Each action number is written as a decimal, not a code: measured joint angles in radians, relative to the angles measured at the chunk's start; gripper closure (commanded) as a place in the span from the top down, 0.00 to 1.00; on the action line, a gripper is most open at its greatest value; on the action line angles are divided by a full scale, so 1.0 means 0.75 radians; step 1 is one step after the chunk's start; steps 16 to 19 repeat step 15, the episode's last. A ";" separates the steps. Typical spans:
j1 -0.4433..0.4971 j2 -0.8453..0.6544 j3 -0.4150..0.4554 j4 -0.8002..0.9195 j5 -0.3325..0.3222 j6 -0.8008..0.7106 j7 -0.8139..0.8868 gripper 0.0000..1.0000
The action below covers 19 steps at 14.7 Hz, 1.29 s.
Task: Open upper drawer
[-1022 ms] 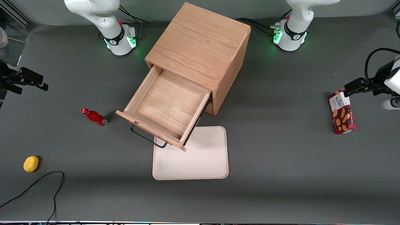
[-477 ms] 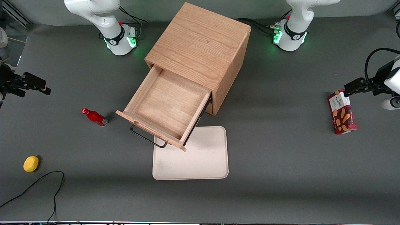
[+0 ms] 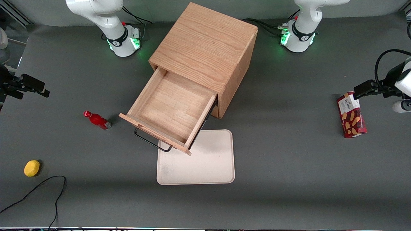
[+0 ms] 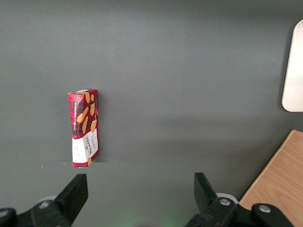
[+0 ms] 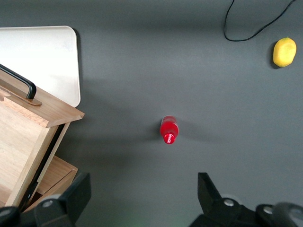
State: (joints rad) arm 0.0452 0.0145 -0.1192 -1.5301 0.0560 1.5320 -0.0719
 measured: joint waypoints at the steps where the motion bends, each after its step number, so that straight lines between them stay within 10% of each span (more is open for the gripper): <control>1: 0.000 -0.002 0.001 0.000 -0.001 -0.002 0.000 1.00; 19: 0.004 -0.002 0.016 0.000 -0.076 -0.005 0.004 1.00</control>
